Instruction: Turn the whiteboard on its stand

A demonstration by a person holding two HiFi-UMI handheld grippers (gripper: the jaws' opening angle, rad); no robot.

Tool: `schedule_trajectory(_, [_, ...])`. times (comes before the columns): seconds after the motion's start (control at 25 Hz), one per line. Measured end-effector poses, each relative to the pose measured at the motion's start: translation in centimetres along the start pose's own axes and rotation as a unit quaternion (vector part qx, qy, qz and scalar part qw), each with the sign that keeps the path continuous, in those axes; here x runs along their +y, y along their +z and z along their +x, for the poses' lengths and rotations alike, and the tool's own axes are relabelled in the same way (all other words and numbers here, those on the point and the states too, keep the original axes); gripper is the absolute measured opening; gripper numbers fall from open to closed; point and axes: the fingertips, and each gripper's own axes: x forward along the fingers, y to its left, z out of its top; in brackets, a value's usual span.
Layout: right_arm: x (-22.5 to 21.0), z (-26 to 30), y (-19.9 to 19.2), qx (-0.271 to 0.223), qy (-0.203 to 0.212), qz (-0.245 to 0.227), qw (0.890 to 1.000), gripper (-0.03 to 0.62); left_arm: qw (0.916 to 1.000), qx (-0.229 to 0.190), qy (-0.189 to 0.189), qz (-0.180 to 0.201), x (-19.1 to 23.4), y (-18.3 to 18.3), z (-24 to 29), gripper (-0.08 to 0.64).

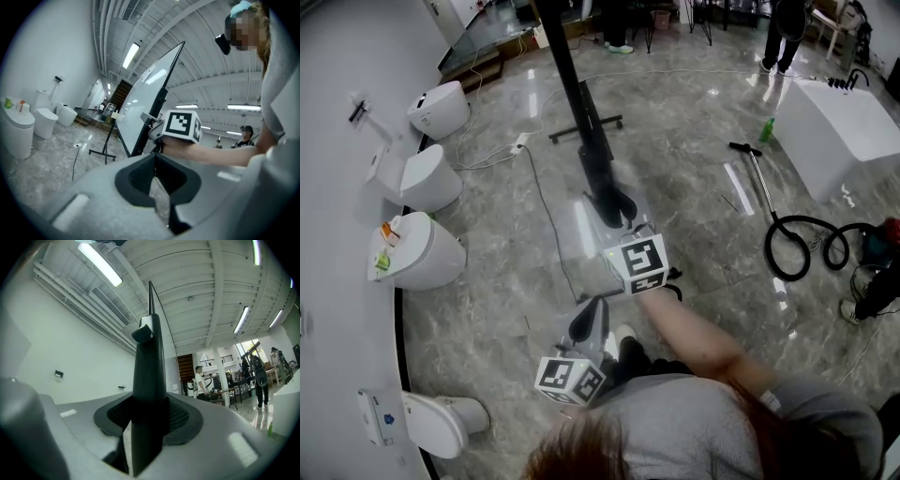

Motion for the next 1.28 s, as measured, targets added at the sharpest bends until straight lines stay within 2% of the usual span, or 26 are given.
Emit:
schedule_trajectory(0.48, [2.4, -4.2, 0.8, 0.002, 0.019, 0.010, 1.000, 0.164, 0.9998, -0.020, 0.007, 0.004, -3.2, -0.6, -2.5, -0.005])
schedule_trajectory(0.96, [4.2, -8.8, 1.4, -0.006, 0.038, 0.021, 0.999, 0.169, 0.9993, -0.027, 0.025, 0.000, -6.6, -3.4, -5.6, -0.005])
schedule_trajectory(1.28, [5.7, -10.6, 2.0, -0.012, 0.046, 0.027, 0.999, 0.172, 0.9992, -0.029, 0.028, 0.003, -7.1, -3.4, -6.9, -0.005])
